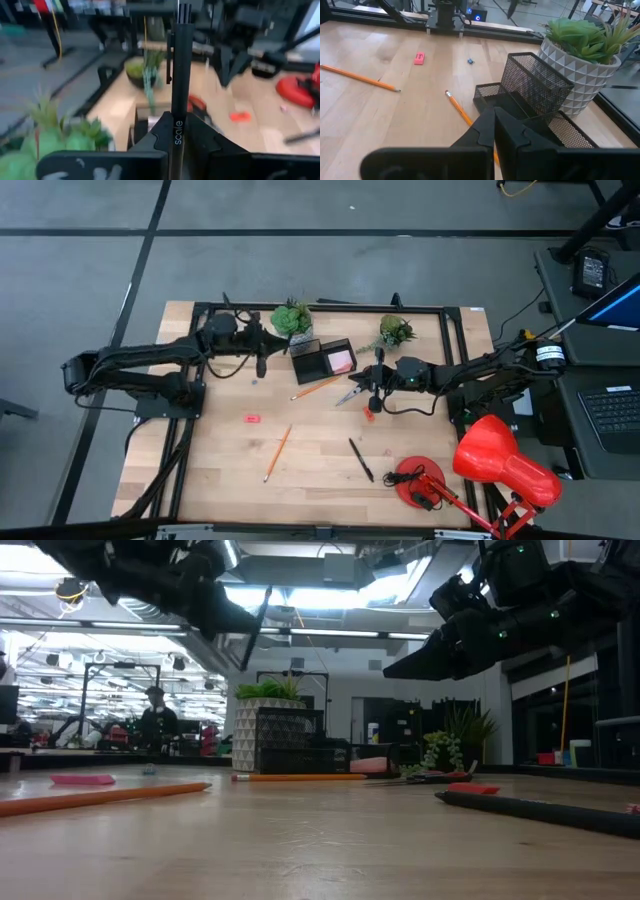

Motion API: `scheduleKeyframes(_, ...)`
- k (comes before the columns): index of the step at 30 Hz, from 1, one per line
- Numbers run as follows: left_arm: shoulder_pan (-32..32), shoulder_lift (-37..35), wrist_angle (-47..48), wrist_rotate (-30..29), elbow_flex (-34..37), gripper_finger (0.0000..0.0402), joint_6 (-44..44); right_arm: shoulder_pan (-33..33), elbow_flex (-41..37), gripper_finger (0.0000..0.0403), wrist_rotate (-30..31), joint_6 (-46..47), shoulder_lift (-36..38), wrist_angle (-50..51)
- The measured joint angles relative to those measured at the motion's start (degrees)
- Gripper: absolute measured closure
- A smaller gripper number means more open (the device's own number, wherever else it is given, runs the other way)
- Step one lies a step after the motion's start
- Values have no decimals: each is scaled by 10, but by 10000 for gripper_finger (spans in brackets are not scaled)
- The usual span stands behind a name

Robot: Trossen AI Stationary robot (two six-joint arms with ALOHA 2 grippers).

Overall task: Pick and place office supplies into organizer
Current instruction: Put the top black pen into the black desk organizer

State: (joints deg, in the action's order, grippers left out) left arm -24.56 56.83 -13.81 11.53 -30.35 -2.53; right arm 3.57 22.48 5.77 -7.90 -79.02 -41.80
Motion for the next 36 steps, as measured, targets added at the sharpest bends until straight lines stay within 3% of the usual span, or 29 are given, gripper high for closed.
scheduleKeyframes(6,7,38,-157,0,45,380,14,0,0,391,0,1,0,-7)
scheduleKeyframes(18,7,103,-217,-1,47,380,-3,0,0,391,0,6,0,-27)
scheduleKeyframes(23,1,134,-285,-42,47,380,-7,0,0,391,0,18,0,-30)
scheduleKeyframes(36,-11,275,-427,-30,46,379,22,0,0,391,1,29,0,-30)
